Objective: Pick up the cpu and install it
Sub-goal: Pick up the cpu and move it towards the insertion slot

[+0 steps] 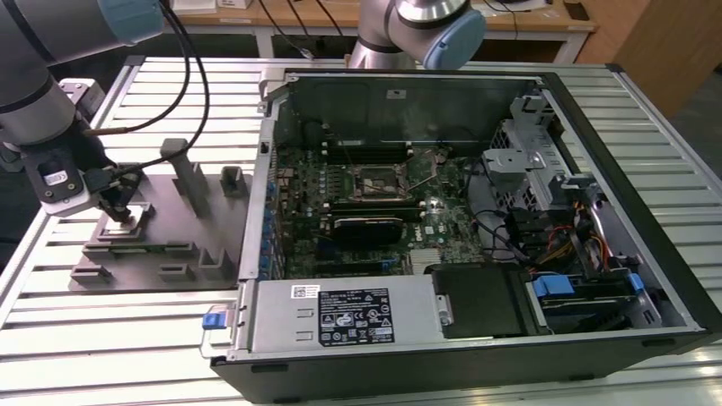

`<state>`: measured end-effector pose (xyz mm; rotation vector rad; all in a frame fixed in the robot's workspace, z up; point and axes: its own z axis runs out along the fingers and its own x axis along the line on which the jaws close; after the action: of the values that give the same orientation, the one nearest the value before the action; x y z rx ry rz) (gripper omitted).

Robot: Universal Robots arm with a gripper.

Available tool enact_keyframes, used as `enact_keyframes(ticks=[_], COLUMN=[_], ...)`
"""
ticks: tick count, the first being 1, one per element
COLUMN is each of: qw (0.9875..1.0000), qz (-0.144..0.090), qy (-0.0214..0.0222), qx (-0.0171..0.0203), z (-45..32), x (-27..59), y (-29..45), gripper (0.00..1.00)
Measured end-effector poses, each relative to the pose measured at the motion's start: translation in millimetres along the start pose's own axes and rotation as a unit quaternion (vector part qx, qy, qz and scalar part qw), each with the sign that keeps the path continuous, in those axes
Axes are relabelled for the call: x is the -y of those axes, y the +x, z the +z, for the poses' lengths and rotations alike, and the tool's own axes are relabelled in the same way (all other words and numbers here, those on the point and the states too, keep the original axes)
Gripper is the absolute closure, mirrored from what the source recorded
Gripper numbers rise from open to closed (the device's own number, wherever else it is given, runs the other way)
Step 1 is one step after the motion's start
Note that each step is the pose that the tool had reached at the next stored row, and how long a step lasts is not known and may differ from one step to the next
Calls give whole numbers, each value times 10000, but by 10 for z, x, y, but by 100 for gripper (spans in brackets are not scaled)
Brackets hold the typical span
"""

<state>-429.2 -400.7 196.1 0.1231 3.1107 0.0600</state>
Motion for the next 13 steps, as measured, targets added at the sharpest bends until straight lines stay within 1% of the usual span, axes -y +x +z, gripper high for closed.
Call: enact_keyframes(ticks=[1,2,3,4,6,7,9,10,12,13], qw=[10000,10000,10000,10000,10000,10000,10000,10000,10000,10000], qz=[-1,-1,-2,-3,-4,-5,-6,-7,-8,-9], qy=[0,0,0,0,0,0,0,0,0,0], qx=[0,0,0,0,0,0,0,0,0,0], z=[0,0,0,0,0,1,1,1,1,1], x=[0,0,0,0,0,0,0,0,0,0], y=[0,0,0,0,0,0,0,0,0,0], gripper=[84,84,77,77,65,65,53,53,42,42])
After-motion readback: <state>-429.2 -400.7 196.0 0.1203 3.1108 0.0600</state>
